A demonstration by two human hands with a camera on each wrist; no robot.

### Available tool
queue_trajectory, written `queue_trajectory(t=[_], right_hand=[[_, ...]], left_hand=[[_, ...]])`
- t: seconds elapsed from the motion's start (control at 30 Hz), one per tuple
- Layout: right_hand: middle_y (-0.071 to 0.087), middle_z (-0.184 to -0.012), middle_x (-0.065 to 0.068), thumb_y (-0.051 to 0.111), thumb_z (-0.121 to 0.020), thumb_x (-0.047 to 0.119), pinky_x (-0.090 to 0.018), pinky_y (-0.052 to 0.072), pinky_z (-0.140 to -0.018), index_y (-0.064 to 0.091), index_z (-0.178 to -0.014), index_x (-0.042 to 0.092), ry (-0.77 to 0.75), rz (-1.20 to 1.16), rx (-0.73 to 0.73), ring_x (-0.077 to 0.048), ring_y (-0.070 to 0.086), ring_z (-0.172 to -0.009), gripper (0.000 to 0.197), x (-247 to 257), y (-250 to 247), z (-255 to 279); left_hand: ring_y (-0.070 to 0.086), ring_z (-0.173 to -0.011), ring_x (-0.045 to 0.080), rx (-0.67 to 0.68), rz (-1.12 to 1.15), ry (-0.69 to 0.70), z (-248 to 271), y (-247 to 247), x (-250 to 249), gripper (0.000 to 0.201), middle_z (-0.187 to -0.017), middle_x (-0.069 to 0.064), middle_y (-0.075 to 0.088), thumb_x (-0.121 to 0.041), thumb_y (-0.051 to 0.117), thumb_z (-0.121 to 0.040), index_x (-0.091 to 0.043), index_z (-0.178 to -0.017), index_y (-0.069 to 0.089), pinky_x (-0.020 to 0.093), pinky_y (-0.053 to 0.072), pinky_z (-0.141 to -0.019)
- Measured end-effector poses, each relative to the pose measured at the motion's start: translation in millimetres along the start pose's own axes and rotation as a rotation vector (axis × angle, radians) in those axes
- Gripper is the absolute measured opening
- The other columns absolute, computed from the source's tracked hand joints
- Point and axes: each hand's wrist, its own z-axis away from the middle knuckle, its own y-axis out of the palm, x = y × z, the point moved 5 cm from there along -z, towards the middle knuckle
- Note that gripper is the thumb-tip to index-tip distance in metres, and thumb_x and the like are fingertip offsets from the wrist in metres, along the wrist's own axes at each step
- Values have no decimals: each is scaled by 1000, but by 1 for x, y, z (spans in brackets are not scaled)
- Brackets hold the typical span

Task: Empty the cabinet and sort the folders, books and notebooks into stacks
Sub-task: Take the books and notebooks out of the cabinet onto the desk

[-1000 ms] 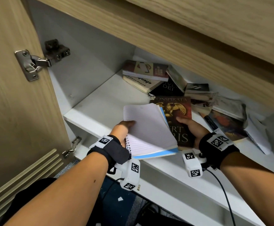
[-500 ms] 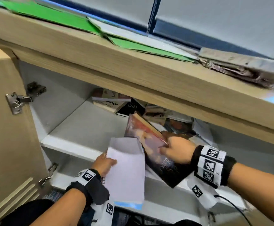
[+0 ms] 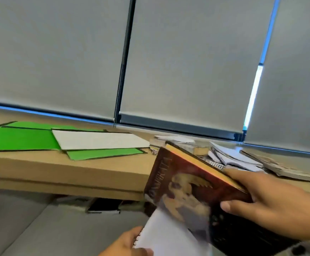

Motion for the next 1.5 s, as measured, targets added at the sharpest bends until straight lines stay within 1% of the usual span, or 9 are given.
queue_trajectory(t=[0.17,0.37,0.5,0.7,0.83,1.03,1.17,1.3,1.5], right_hand=[[75,-99,8,68,-75,33,-27,56,-77,63,-108,45,-35,-457,-187,-11,72,-89,35,5,-70,36],[76,-91,-9,64,-82,21,-29,60,-66,68,-109,16,167,-757,-468,-26,74,-79,27,-52,-122,31],[68,-52,-3,63,-89,10,-14,45,-37,65,-94,-1,399,-1008,-772,-9,62,-39,12,-128,-127,-1],[59,-40,-2,47,-95,3,-23,46,-30,55,-95,10,718,-1339,-921,-13,58,-32,10,-251,-85,-65],[63,-87,-22,45,-95,6,-48,53,-42,53,-107,6,833,-1593,-812,-35,63,-78,14,-292,-35,-100],[40,-139,-24,63,-89,15,-50,54,-70,42,-132,12,927,-1441,-564,-41,54,-111,48,-279,5,-101],[62,-117,-16,64,-87,41,-48,56,-85,58,-122,13,646,-985,-177,-33,66,-97,45,-196,-15,-82],[69,-115,-15,58,-93,38,-35,61,-62,56,-126,14,270,-1008,171,-28,70,-88,41,-115,-21,-81],[67,-94,-26,53,-96,8,-20,42,-30,56,-117,-6,251,-1231,-118,-23,62,-50,26,-110,-40,-110]], left_hand=[[57,-99,-13,-9,56,204,12,2,-77,41,-108,-35,62,-47,72,-79,-48,-113,50,5,40,-76],[74,-84,29,-167,349,350,17,-23,-140,55,-95,7,76,-25,86,-56,-20,-107,67,38,53,-78],[72,-78,35,-387,464,331,7,-44,-152,55,-84,12,76,-23,84,-47,-12,-99,69,38,52,-74],[66,-88,36,-451,618,198,-13,-61,-151,45,-96,19,71,-23,80,-64,-3,-103,66,43,49,-83],[65,-100,42,-389,814,128,-39,-59,-134,91,-106,22,70,-24,85,-23,0,-108,67,53,45,-99],[60,-87,40,-321,1032,209,-44,-46,-161,42,-118,26,61,7,42,-87,7,-128,48,40,50,-65],[64,-95,43,-269,1076,280,-43,-29,-170,43,-114,29,64,9,41,-86,4,-128,49,46,57,-47],[67,-94,42,-198,1028,295,-47,-2,-182,40,-106,25,70,9,45,-85,0,-124,52,47,59,-62],[68,-95,28,-266,793,453,-39,-16,-200,35,-106,12,73,-7,55,-92,-22,-124,53,42,54,-78]])
